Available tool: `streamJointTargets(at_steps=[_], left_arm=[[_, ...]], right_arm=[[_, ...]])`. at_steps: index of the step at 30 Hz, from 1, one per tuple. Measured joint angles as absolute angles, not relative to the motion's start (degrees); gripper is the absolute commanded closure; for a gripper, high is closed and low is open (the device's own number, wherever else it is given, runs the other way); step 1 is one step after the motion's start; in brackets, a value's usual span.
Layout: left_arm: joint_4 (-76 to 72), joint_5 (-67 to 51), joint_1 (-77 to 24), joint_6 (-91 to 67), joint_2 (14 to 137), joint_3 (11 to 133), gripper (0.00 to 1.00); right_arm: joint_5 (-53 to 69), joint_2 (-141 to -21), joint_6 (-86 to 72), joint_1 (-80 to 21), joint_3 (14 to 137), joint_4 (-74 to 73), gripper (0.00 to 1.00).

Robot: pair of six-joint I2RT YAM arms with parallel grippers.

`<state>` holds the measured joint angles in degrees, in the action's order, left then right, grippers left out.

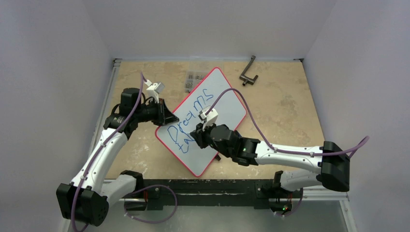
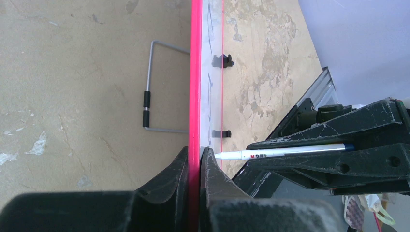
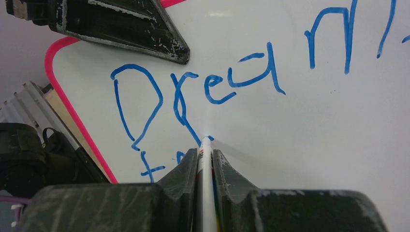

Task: Write a sentence on the whiteboard

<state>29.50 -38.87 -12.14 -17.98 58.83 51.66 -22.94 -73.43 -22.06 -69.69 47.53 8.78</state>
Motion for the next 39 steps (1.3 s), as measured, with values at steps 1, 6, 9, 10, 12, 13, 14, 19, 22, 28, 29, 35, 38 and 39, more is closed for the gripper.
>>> streamJointTargets(at_steps=[1,6,9,10,12,13,14,19,22,28,29,35,38,39], left_arm=[[29.5,-38.9,-12.1,-18.0,58.8,51.7,1.0],[29.5,-38.8,-12.1,-18.0,58.8,51.7,1.0],[29.5,-38.8,-12.1,-18.0,58.8,51.7,1.0],[29.5,-38.8,-12.1,-18.0,58.8,51.7,1.0],[29.5,-38.8,-12.1,-18.0,58.8,51.7,1.0],[29.5,-38.8,-12.1,-18.0,58.8,51.7,1.0],[29.5,-38.8,-12.1,-18.0,58.8,51.7,1.0],[29.6,-38.8,-12.1,-18.0,58.8,51.7,1.0],[29.6,-38.8,-12.1,-18.0,58.8,51.7,1.0],[29.6,-38.8,-12.1,-18.0,58.8,51.7,1.0],[29.6,-38.8,-12.1,-18.0,58.8,51.7,1.0],[29.6,-38.7,-12.1,-18.0,58.8,51.7,1.0],[29.5,-38.7,-12.1,-18.0,58.9,51.7,1.0],[29.6,-38.7,-12.1,-18.0,58.9,51.7,1.0]], right_arm=[[-22.9,-73.4,-22.1,-69.7,47.5,8.8,1.0],[-22.9,-73.4,-22.3,-69.7,47.3,9.1,1.0],[-22.8,-73.3,-22.5,-69.7,47.1,9.2,1.0],[-22.8,-73.2,-22.5,-69.7,47.0,9.4,1.0],[-22.4,-73.0,-22.7,-69.7,46.5,9.5,1.0],[-22.3,-73.0,-22.9,-69.7,46.4,9.5,1.0],[-22.2,-73.0,-22.9,-69.7,46.4,9.5,1.0],[-21.7,-72.9,-23.0,-69.7,46.2,9.8,1.0],[-21.5,-72.7,-23.2,-69.7,45.8,10.0,1.0],[-22.0,-72.7,-24.0,-69.7,45.6,9.9,1.0],[-22.2,-72.7,-24.1,-69.7,45.6,9.9,1.0],[-23.7,-72.4,-24.9,-69.8,45.4,8.7,1.0],[-25.1,-72.2,-25.3,-69.7,45.2,7.3,1.0],[-25.5,-72.0,-25.4,-69.7,45.1,7.0,1.0]])
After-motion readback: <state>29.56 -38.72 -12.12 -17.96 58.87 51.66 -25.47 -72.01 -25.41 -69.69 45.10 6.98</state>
